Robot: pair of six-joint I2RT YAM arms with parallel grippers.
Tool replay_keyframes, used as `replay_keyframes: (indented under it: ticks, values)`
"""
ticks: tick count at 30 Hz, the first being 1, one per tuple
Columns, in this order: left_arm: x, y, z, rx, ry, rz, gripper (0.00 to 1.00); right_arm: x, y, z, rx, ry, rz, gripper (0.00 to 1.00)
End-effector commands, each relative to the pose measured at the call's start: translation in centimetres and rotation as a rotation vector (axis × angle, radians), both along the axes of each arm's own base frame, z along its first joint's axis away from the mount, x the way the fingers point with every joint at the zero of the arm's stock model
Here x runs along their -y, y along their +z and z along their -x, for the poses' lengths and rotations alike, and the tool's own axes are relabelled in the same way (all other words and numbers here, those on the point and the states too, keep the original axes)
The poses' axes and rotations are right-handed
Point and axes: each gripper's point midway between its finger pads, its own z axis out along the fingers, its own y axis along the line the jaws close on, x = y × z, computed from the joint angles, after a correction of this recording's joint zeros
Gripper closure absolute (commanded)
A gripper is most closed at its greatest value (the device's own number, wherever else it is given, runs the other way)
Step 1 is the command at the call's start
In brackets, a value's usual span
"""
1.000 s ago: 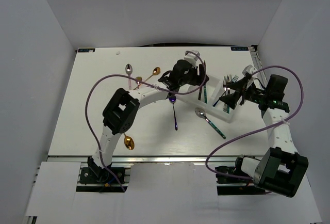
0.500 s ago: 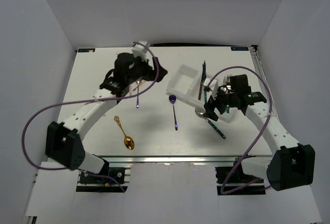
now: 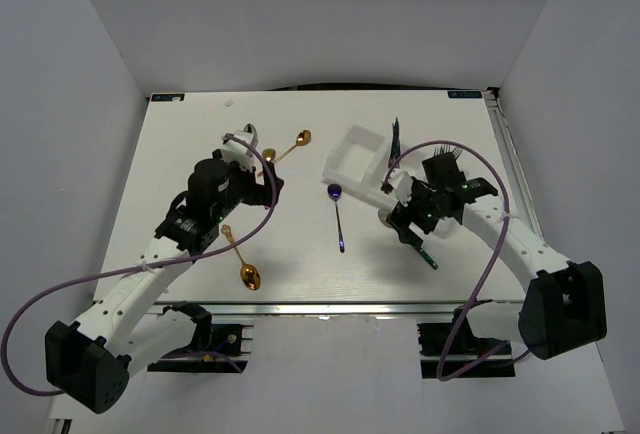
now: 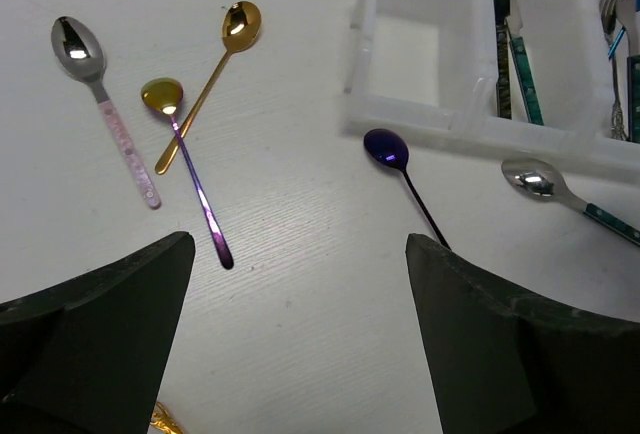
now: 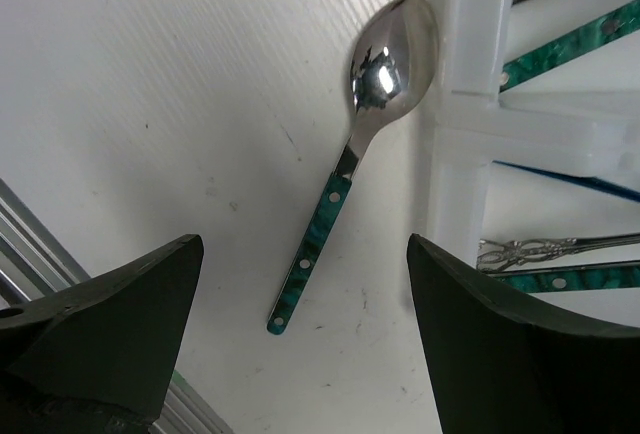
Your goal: Sort the eating utensils into containers
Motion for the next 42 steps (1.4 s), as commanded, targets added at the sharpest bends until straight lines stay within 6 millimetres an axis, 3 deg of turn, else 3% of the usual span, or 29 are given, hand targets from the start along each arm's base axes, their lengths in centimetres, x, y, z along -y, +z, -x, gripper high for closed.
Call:
replay_keyframes:
  ticks: [1, 9, 26, 29, 38, 42]
  values:
    - [-1.3, 0.6, 0.0, 0.041, 0.045, -0.040, 0.02, 1.0, -1.7, 0.8, -0.048, -0.035, 0.070, 0.11]
    - [-1.8, 1.3, 0.2, 0.066, 0.056, -0.046, 0.02, 1.9, -4.6, 0.7, -0.069, -0.075, 0.188, 0.12]
    - [-2.4, 2.2, 0.4, 0.099, 0.082, -0.038, 0.02, 2.0, -8.5, 0.0, -0.106, -0.109, 0.258, 0.33]
    - [-2.5, 2.3, 0.4, 0.103, 0.084, -0.040, 0.02, 1.8, -9.0, 0.0, -0.124, -0.104, 0.253, 0.39]
    - [-2.6, 2.1, 0.3, 0.101, 0.092, -0.042, 0.02, 1.5, -10.1, 1.1, -0.179, -0.085, 0.239, 0.69]
    - [-2.6, 2.1, 0.3, 0.103, 0.091, -0.043, 0.02, 1.4, -10.4, 1.3, -0.195, -0.080, 0.240, 0.87]
